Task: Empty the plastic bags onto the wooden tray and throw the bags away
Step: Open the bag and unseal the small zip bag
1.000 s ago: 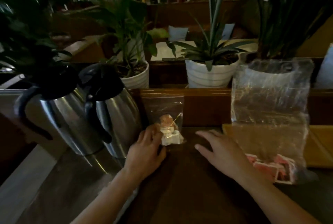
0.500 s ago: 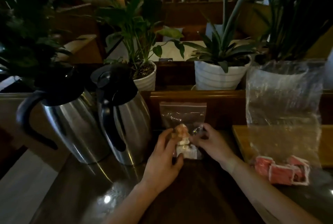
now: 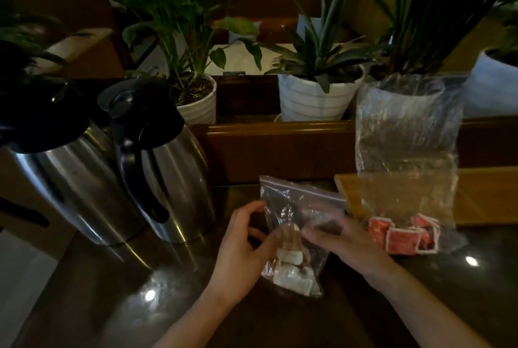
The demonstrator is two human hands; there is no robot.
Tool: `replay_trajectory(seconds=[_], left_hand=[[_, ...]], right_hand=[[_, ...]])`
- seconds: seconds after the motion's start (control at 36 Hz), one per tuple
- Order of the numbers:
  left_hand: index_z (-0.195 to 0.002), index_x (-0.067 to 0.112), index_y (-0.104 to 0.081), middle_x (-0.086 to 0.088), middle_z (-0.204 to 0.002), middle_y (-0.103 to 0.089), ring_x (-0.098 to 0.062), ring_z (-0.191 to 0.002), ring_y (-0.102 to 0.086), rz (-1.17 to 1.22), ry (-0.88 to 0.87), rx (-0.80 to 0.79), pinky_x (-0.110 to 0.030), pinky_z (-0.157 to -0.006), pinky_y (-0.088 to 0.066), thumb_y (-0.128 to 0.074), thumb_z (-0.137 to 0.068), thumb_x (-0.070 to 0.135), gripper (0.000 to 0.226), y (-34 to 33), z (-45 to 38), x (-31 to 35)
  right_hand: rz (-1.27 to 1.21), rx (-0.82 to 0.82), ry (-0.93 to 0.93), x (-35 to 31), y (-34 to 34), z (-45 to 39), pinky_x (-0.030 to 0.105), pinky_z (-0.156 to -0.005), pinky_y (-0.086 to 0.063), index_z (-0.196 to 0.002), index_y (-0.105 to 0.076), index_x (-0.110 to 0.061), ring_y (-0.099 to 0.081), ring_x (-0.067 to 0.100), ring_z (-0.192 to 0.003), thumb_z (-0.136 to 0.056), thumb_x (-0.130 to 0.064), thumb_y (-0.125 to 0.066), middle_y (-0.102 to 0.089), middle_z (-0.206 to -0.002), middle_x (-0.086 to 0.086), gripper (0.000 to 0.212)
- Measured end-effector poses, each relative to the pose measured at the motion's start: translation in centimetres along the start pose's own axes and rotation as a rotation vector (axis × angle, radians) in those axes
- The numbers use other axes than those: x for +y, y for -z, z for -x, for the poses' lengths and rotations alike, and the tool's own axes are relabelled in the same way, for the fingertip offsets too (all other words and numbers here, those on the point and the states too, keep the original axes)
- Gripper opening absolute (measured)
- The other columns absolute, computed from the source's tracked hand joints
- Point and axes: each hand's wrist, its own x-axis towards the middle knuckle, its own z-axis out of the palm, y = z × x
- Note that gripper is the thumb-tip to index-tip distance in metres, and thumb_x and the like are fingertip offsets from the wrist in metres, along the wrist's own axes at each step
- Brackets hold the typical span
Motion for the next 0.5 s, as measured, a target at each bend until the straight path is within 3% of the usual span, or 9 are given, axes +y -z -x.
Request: replay_trajectory(seconds=[0.11,0.17,0.22,0.31,0.39,0.5], left_hand=[[-0.132,0.035,-0.046,0.019,-0.128,-0.042,0.000,-0.097,-0.061,-0.037,-0.026,-0.009,-0.022,-0.075,-0.058,-0.066,-0.078,0.043,0.059,-0.5,-0.7,1.8],[-0.127,0.034,-0.051,0.021,-0.125,-0.039,0.004,-0.101,-0.056,-0.089,-0.060,0.024,-0.016,-0.077,-0.056,-0.067,-0.081,0.037,0.048,-0.8,-1.0,2.7],[-0.115,0.034,-0.058,0.020,-0.117,-0.046,0.004,-0.098,-0.056,-0.151,-0.085,0.055,-0.013,-0.077,-0.053,-0.061,-0.081,0.046,0.036,-1.1,-1.1,3.9],[-0.095,0.027,-0.067,0.007,-0.091,-0.068,-0.004,-0.079,-0.067,-0.015,-0.019,-0.006,-0.018,-0.069,-0.056,-0.052,-0.082,0.052,0.031,-1.8,-1.3,6.2],[-0.086,0.014,-0.070,0.007,-0.068,-0.069,-0.007,-0.060,-0.063,0.088,0.090,-0.031,-0.017,-0.058,-0.051,-0.056,-0.089,0.044,0.033,-2.3,-1.6,7.6],[-0.091,0.009,-0.071,-0.002,-0.077,-0.071,-0.013,-0.064,-0.064,0.160,0.202,-0.039,-0.025,-0.060,-0.053,-0.058,-0.093,0.029,0.023,-2.7,-1.6,7.6]], right_hand=[[0.015,0.034,0.185,-1.6,0.9,0.0,0.015,-0.078,-0.052,-0.116,-0.067,-0.030,-0.063,-0.005,-0.105,-0.087,-0.022,-0.065,-0.067,-0.116,-0.022,0.030],[0.069,0.063,0.281,-1.9,1.1,0.3,0.021,-0.080,-0.054,-0.116,-0.068,-0.027,-0.065,0.000,-0.104,-0.092,-0.017,-0.060,-0.069,-0.115,-0.018,0.028],[0.185,0.110,0.352,-1.9,1.2,0.7,0.020,-0.080,-0.054,-0.117,-0.067,-0.029,-0.065,-0.001,-0.102,-0.092,-0.021,-0.058,-0.071,-0.109,-0.017,0.028],[0.439,0.195,0.513,-1.6,1.0,1.2,0.021,-0.078,-0.054,-0.119,-0.067,-0.031,-0.064,-0.002,-0.099,-0.092,-0.021,-0.059,-0.069,-0.109,-0.016,0.030],[0.625,0.257,0.664,-1.2,0.9,1.4,0.018,-0.075,-0.053,-0.123,-0.064,-0.025,-0.062,-0.002,-0.093,-0.086,-0.010,-0.065,-0.068,-0.109,-0.010,0.039],[0.845,0.293,0.708,-0.8,1.3,1.6,0.019,-0.072,-0.050,-0.122,-0.066,-0.018,-0.064,0.010,-0.090,-0.075,-0.002,-0.076,-0.068,-0.107,-0.002,0.051]])
